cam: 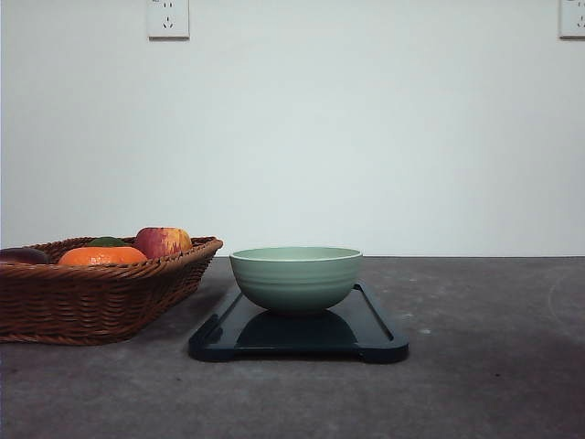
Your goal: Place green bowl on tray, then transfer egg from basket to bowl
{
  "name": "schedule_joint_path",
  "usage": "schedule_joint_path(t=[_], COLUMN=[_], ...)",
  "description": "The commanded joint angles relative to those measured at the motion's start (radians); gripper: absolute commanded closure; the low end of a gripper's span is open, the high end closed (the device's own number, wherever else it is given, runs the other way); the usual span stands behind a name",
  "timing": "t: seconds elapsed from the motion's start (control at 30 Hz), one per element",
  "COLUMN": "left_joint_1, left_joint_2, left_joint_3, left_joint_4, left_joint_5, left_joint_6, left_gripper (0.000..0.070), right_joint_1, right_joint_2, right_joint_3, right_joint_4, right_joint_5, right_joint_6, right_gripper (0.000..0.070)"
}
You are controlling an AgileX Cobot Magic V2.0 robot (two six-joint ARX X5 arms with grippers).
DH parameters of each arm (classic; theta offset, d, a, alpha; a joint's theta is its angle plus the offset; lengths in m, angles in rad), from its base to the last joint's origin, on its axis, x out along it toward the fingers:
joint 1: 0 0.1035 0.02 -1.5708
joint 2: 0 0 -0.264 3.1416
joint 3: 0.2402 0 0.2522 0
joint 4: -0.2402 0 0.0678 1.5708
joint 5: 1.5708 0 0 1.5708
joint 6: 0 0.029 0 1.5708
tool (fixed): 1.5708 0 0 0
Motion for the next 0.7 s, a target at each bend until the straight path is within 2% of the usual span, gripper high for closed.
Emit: schedule_joint_path(t=[0.0, 0.67], left_joint_1=[0.000, 0.000], left_joint_2=[-0.002, -0.001], left_joint_3=[-0.017, -0.017], left_joint_4=[0.016, 0.018], left_joint_5=[-0.003, -0.003], left_joint_6=[0.000, 0.000], left_gripper=[0.0700, 0.0700], right_joint_1=[-0.004, -0.006], right_joint_2=[-0.015, -0.013], right_joint_3=[-0.005, -0.004], right_joint_4=[0.006, 0.006], right_joint_5=[0.007, -0.003], right_joint_6=[-0.003, -0.003], right_gripper=[0.0690, 0.0690])
